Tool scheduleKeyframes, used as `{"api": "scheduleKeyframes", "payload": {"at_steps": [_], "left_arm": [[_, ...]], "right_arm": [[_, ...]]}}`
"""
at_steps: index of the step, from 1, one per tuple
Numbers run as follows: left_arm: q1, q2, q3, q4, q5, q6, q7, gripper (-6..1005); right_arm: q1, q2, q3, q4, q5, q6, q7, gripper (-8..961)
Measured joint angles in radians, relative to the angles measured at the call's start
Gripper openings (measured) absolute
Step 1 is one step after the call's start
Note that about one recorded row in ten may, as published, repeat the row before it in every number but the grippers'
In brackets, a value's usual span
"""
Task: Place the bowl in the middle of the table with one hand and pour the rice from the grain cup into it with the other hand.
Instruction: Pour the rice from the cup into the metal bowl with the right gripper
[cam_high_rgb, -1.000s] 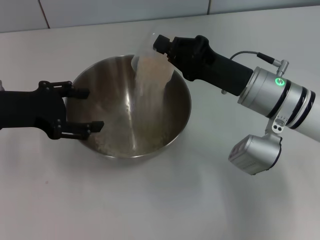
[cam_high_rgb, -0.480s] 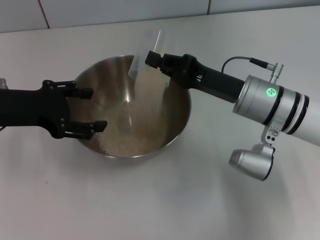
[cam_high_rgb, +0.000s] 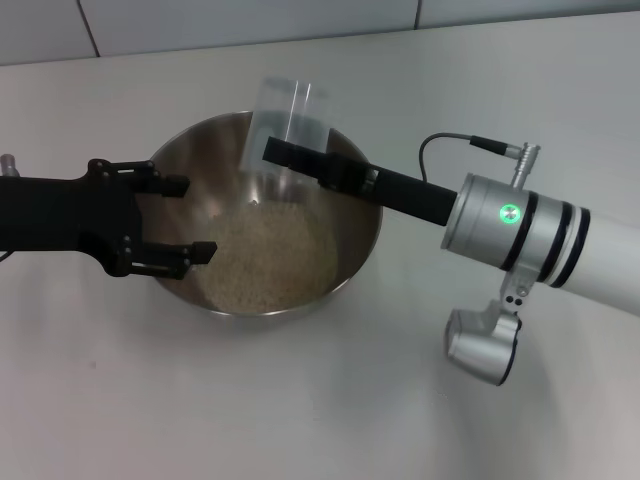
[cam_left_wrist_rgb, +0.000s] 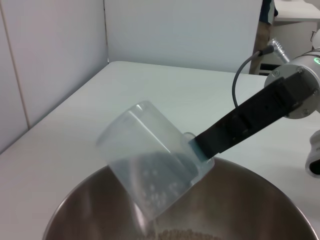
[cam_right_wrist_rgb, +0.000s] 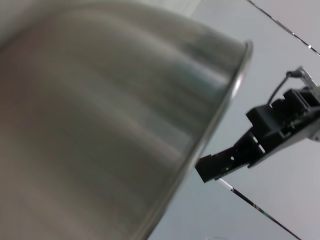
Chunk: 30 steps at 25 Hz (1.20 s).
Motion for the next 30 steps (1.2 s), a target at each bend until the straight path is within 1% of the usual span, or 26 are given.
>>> {"api": "scheduleKeyframes", "payload": {"at_steps": [2, 6, 8, 9, 10, 13, 14, 15, 20, 23, 24, 25, 28, 30], "left_arm": [[0.000, 0.000, 0.002, 0.000, 0.000, 0.000, 0.000, 862], [0.000, 0.000, 0.002, 0.002, 0.000, 0.000, 0.000, 862], [0.005, 0.001, 0.003, 0.005, 0.000, 0.001, 0.000, 862], [0.005, 0.001, 0.003, 0.005, 0.000, 0.001, 0.000, 862], [0.008, 0.001, 0.003, 0.005, 0.000, 0.001, 0.000, 862], [0.012, 0.002, 0.003, 0.006, 0.000, 0.002, 0.000, 861], [0.012, 0.002, 0.003, 0.006, 0.000, 0.002, 0.000, 861], [0.012, 0.002, 0.003, 0.006, 0.000, 0.002, 0.000, 861], [0.014, 0.002, 0.002, 0.011, 0.000, 0.002, 0.002, 861], [0.016, 0.000, 0.001, 0.019, 0.000, 0.002, 0.003, 861], [0.016, 0.000, 0.001, 0.019, 0.000, 0.002, 0.003, 861], [0.016, 0.000, 0.001, 0.020, 0.000, 0.002, 0.004, 862], [0.016, -0.001, 0.001, 0.020, 0.000, 0.002, 0.008, 862], [0.015, -0.001, 0.001, 0.020, 0.000, 0.002, 0.010, 862]], "right_arm": [[-0.011, 0.000, -0.043, -0.026, 0.029, 0.024, -0.013, 4], [-0.014, 0.000, -0.066, -0.031, 0.062, 0.028, -0.003, 4], [-0.016, 0.000, -0.110, -0.040, 0.148, 0.023, 0.040, 3], [-0.019, 0.000, -0.170, -0.051, 0.274, 0.011, 0.116, 3], [-0.019, 0.000, -0.170, -0.051, 0.274, 0.011, 0.116, 3], [-0.024, 0.000, -0.217, -0.056, 0.405, -0.044, 0.304, 3], [-0.030, 0.000, -0.223, -0.056, 0.470, -0.105, 0.494, 3], [-0.030, 0.000, -0.223, -0.056, 0.470, -0.105, 0.494, 3], [-0.056, 0.000, -0.214, -0.040, 0.610, -0.205, 0.872, 4], [-0.076, 0.000, -0.213, -0.019, 0.698, -0.219, 0.999, 4], [-0.090, 0.000, -0.213, -0.002, 0.757, -0.220, 1.073, 4], [-0.090, 0.000, -0.213, -0.002, 0.757, -0.220, 1.073, 4], [-0.099, 0.000, -0.193, 0.048, 0.816, -0.220, 1.213, 4], [-0.099, 0.000, -0.165, 0.088, 0.826, -0.212, 1.302, 4]]}}
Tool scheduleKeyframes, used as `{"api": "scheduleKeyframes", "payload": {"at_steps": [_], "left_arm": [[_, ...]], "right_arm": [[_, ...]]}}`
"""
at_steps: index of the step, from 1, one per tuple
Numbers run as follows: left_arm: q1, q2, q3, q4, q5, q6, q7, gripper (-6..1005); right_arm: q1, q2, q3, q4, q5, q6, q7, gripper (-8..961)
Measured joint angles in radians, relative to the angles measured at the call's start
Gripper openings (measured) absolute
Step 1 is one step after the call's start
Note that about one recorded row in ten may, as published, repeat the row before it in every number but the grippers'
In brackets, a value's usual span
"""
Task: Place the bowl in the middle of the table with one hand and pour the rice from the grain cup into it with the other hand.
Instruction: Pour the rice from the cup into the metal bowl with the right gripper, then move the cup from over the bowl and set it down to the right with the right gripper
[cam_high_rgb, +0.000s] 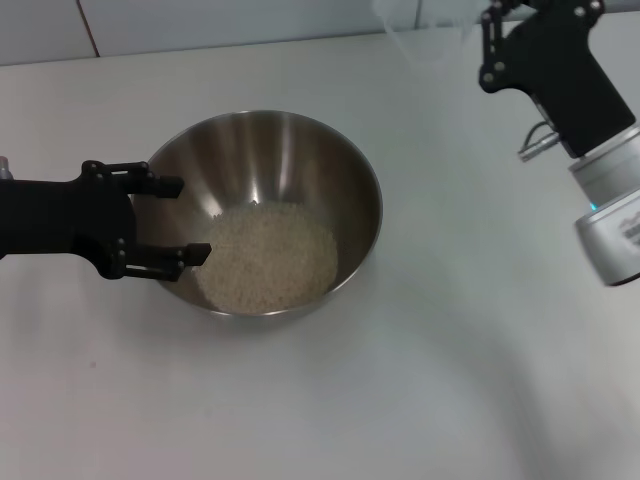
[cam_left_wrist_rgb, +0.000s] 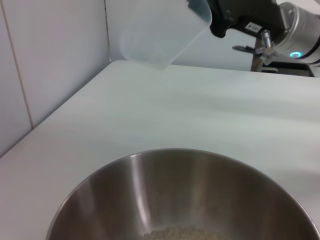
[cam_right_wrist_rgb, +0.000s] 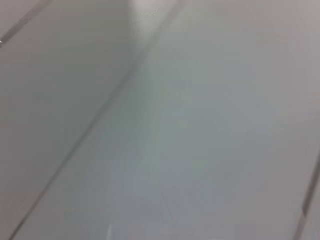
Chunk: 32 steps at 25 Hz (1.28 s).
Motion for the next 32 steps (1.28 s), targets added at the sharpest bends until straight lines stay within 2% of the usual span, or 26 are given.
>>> {"api": "scheduleKeyframes", "payload": {"at_steps": [3, 4, 14, 17, 22, 32], "left_arm": [[-0.001, 0.000, 0.000, 0.000, 0.000, 0.000, 0.000, 862], [-0.001, -0.001, 0.000, 0.000, 0.000, 0.000, 0.000, 862], [-0.004, -0.002, 0.001, -0.002, 0.000, 0.000, 0.004, 861], [-0.004, -0.002, 0.001, -0.002, 0.000, 0.000, 0.004, 862], [-0.008, -0.002, 0.002, -0.006, 0.000, -0.002, 0.004, 862], [-0.009, -0.002, 0.016, -0.009, 0.000, -0.007, 0.006, 861]], "right_arm": [[0.004, -0.002, 0.036, 0.048, 0.001, 0.026, 0.131, 4], [0.006, -0.004, 0.049, 0.060, 0.002, 0.077, 0.203, 4], [0.043, -0.012, 0.052, 0.102, -0.013, 0.336, 0.364, 3], [0.055, -0.012, 0.045, 0.116, -0.030, 0.369, 0.368, 3], [0.085, -0.008, 0.039, 0.110, -0.114, 0.496, 0.391, 3], [0.110, -0.005, 0.018, 0.100, -0.141, 0.579, 0.414, 45]]}}
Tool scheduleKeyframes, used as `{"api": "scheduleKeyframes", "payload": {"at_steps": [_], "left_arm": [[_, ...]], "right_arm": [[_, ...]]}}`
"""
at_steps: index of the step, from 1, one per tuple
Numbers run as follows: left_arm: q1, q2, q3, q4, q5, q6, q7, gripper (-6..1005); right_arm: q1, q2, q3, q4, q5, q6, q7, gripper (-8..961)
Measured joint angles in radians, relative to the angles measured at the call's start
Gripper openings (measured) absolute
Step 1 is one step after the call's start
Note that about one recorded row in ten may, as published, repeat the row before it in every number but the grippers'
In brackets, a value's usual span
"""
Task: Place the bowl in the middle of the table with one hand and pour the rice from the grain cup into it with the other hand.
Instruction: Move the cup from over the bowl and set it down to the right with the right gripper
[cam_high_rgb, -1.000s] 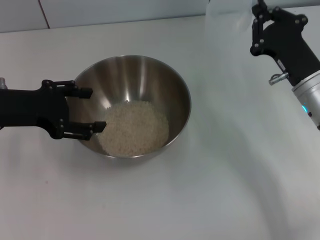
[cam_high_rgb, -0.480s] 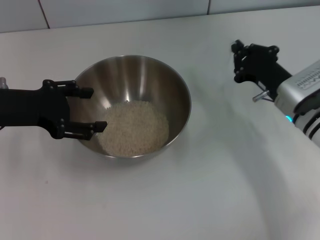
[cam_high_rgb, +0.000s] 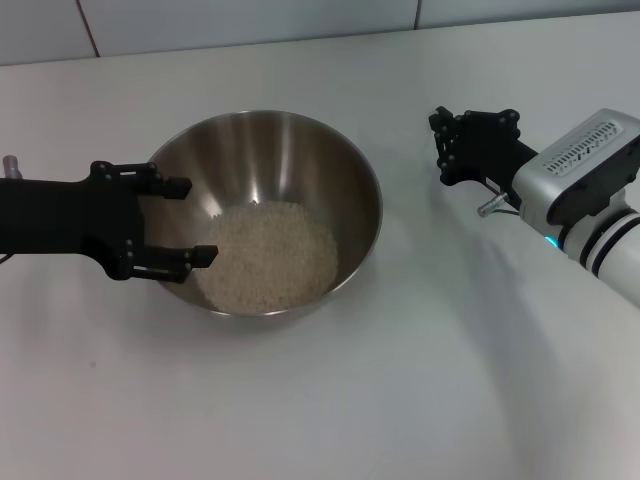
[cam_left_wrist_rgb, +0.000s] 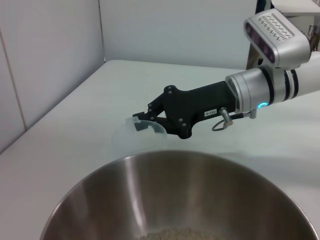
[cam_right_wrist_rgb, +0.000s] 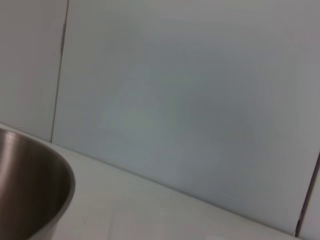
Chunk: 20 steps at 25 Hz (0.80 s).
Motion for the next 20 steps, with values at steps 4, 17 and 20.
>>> {"api": "scheduleKeyframes", "payload": {"at_steps": [4, 17, 20], "left_arm": [[0.002, 0.000, 0.008, 0.000, 0.000, -0.003, 0.000, 862], [0.004, 0.000, 0.009, -0.002, 0.000, -0.005, 0.000, 862], [0.005, 0.000, 0.009, -0.002, 0.000, -0.005, 0.000, 862]], "right_arm": [[0.004, 0.002, -0.012, -0.001, -0.001, 0.017, 0.011, 66], [-0.056, 0.005, -0.061, -0.020, -0.001, 0.006, 0.048, 224], [-0.079, 0.003, -0.060, -0.026, -0.001, -0.006, 0.051, 334]]}}
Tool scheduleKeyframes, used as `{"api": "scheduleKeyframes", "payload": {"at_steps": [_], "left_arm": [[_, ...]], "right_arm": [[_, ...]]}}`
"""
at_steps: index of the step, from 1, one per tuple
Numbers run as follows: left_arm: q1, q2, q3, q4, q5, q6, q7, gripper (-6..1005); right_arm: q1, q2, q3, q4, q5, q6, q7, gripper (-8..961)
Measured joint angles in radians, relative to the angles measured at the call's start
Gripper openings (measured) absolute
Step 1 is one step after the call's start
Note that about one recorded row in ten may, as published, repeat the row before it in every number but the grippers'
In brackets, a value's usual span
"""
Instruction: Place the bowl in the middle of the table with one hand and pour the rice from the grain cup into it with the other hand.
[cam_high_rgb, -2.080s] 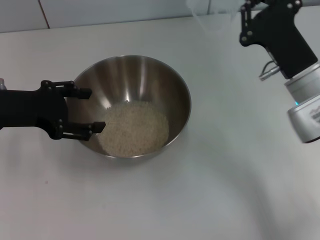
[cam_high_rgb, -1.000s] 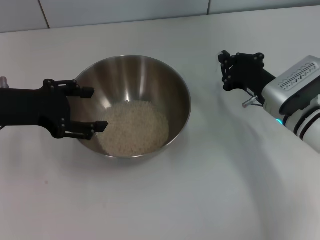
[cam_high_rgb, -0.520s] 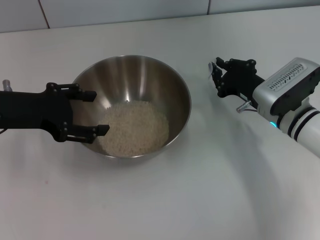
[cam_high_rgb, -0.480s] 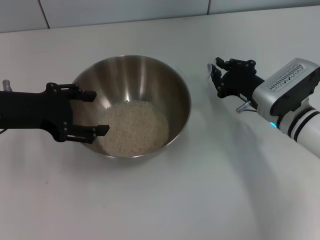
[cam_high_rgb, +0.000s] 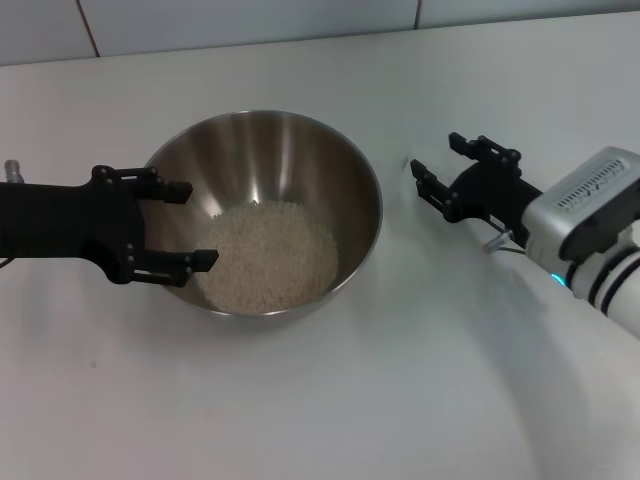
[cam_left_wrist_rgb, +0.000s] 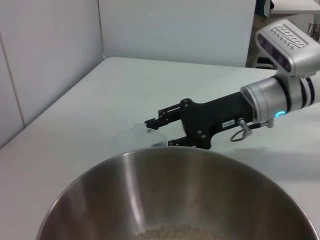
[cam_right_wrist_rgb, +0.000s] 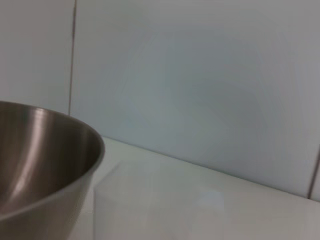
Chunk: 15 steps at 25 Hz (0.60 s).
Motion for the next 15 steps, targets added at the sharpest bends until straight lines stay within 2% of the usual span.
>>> {"api": "scheduleKeyframes", "payload": {"at_steps": [5, 6, 7, 8, 9, 12, 15], "left_arm": [[0.000, 0.000, 0.000, 0.000, 0.000, 0.000, 0.000, 862], [0.001, 0.000, 0.000, 0.000, 0.000, 0.000, 0.000, 862], [0.000, 0.000, 0.000, 0.000, 0.000, 0.000, 0.000, 862], [0.000, 0.000, 0.000, 0.000, 0.000, 0.000, 0.000, 862], [0.000, 0.000, 0.000, 0.000, 0.000, 0.000, 0.000, 862], [-0.001, 0.000, 0.000, 0.000, 0.000, 0.000, 0.000, 861], [-0.001, 0.000, 0.000, 0.000, 0.000, 0.000, 0.000, 861]], "right_arm": [[-0.053, -0.008, 0.022, 0.022, 0.000, -0.116, 0.069, 531], [-0.063, -0.010, 0.036, 0.039, 0.000, -0.168, 0.097, 624], [-0.078, -0.021, 0.067, 0.086, 0.000, -0.287, 0.180, 716], [-0.078, -0.021, 0.067, 0.086, 0.000, -0.287, 0.180, 727], [-0.080, -0.029, 0.074, 0.112, 0.000, -0.345, 0.228, 738], [-0.074, -0.078, 0.075, 0.186, -0.036, -0.550, 0.399, 771], [-0.060, -0.133, 0.070, 0.202, -0.166, -0.716, 0.468, 788]]}}
